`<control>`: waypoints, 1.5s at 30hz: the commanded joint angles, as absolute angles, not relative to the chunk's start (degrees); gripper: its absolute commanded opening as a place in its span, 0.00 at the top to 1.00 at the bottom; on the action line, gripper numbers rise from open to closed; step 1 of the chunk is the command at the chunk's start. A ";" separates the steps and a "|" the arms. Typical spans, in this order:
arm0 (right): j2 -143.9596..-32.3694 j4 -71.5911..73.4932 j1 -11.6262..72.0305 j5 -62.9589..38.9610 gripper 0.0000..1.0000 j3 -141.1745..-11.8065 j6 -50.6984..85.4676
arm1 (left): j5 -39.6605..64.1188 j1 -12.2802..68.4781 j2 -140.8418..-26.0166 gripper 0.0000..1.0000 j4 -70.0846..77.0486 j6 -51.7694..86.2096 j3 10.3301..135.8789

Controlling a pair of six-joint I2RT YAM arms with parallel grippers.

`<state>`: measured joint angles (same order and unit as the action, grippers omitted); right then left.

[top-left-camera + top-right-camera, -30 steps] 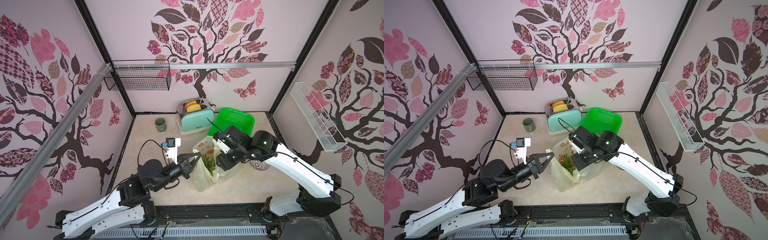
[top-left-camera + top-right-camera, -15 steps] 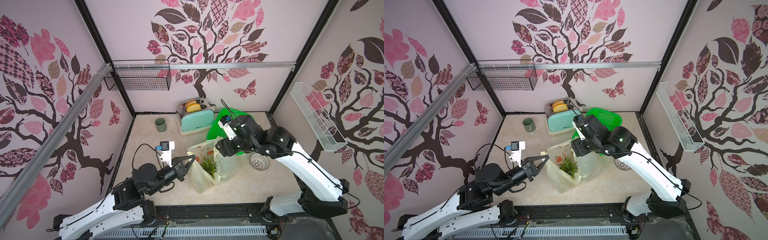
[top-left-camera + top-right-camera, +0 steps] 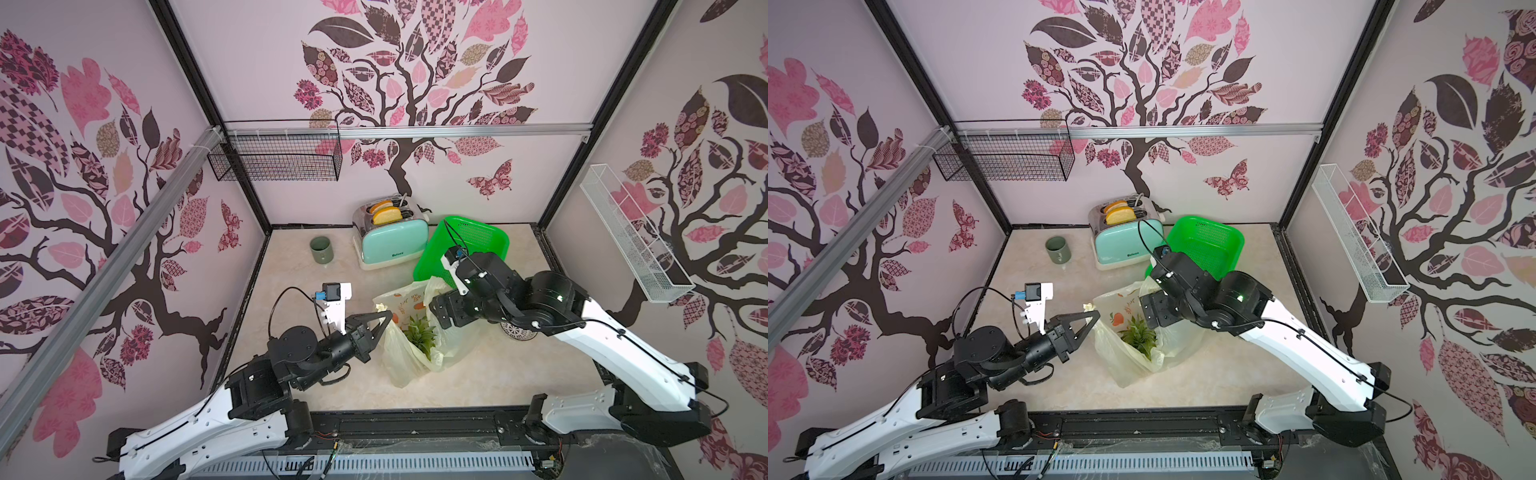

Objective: Place the pineapple into a plastic bag & tie a knot
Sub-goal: Adjust the plastic bag at the center of the board.

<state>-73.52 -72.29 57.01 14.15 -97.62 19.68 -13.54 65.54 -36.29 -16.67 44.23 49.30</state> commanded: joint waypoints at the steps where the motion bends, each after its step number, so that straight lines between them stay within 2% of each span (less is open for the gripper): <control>1: -71.22 -76.62 57.48 11.80 0.05 -100.16 21.12 | -14.19 65.39 -36.25 1.00 -16.70 44.20 50.03; 4: -70.58 -77.08 57.64 3.37 0.07 -96.86 21.31 | -14.15 65.32 -36.27 1.00 -16.85 44.13 50.03; 8: -70.03 -68.39 58.10 -2.18 0.12 -91.96 23.80 | -14.14 65.34 -36.56 1.00 -16.47 44.37 49.83; 13: -69.66 -53.50 58.10 6.32 0.13 -84.05 26.92 | -14.33 65.31 -36.57 1.00 -16.09 44.56 49.90; 17: -73.34 -49.51 58.11 17.06 0.13 -83.11 27.86 | -14.17 65.34 -36.83 1.00 -16.09 44.51 50.05; 20: -76.36 -48.84 58.09 24.47 0.18 -83.33 29.10 | -14.14 65.39 -36.99 1.00 -16.26 44.61 50.17; 23: -78.12 -50.05 58.10 30.23 0.34 -83.04 31.11 | -15.10 65.37 -36.90 1.00 -16.99 44.23 50.02; 26: -77.17 -53.06 58.06 31.97 0.65 -82.32 31.62 | -19.89 65.38 -35.51 1.00 -19.83 45.93 49.94; 28: -74.45 -55.63 57.85 33.72 0.93 -81.34 30.95 | -23.18 65.39 -33.86 1.00 -21.24 46.70 49.18; 29: -72.93 -56.94 57.72 34.15 1.00 -80.99 30.30 | -24.21 65.39 -33.11 1.00 -21.97 47.13 48.92; 34: -64.24 -66.40 55.86 27.58 1.00 -81.42 22.90 | -23.61 65.38 -32.16 1.00 -31.28 48.39 50.45; 39: -62.61 -80.86 55.83 18.17 1.00 -81.99 18.83 | -7.81 65.39 -38.04 1.00 -44.18 43.85 54.38; 42: -61.16 -85.76 55.81 13.50 1.00 -82.86 17.68 | 0.66 65.39 -40.41 1.00 -44.51 43.77 53.19; 45: -58.10 -85.44 55.81 9.62 1.00 -85.69 16.32 | 2.95 65.37 -39.27 1.00 -41.40 44.47 51.62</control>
<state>-61.04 -80.88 56.01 15.31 -81.41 18.85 -4.14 65.52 -40.73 -40.18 45.08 52.38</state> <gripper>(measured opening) 0.046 0.044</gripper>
